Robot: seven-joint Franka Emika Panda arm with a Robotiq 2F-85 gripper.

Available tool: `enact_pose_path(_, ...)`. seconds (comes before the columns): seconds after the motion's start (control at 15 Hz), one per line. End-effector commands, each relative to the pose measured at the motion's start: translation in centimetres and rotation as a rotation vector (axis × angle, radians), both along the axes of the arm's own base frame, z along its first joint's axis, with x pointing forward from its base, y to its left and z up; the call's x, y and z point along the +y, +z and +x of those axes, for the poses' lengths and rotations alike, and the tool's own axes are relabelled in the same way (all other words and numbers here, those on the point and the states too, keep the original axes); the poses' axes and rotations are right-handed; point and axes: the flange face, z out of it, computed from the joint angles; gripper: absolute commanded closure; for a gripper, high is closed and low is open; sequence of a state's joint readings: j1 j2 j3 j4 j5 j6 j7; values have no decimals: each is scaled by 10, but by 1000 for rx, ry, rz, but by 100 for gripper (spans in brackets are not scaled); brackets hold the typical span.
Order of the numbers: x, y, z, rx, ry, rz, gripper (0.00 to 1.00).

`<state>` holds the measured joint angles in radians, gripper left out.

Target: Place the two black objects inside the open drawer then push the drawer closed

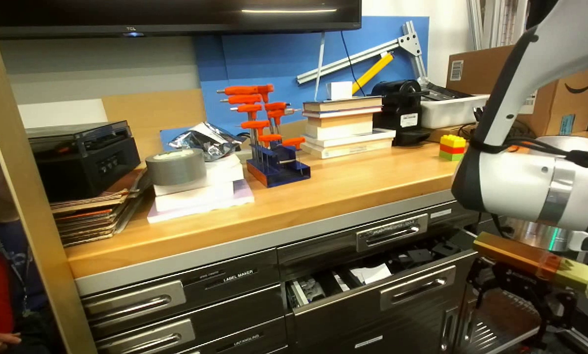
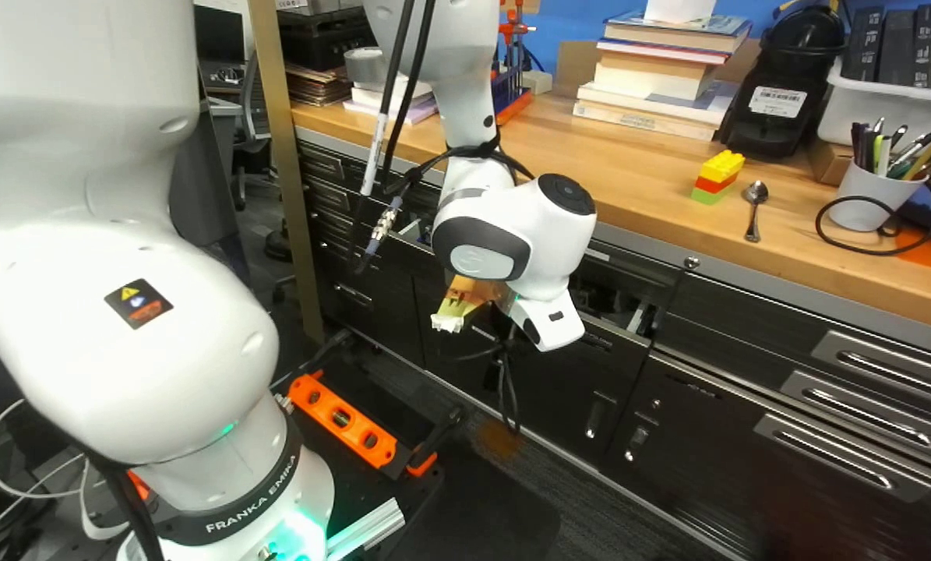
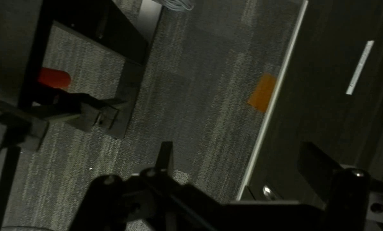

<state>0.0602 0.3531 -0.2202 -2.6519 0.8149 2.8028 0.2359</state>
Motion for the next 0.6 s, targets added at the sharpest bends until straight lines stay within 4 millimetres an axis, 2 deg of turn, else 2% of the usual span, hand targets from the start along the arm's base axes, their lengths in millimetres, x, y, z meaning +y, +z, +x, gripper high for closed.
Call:
enact_pose_path(0.0, 8, 8, 35, 64, 70, -15, 0)
enact_pose_path(0.2, 16, 25, 72, 33, 129, -1, 0)
enact_pose_path(0.33, 20, 27, 89, 37, 162, 9, 0)
enact_pose_path(0.53, 24, 25, 97, 63, 192, 34, 0)
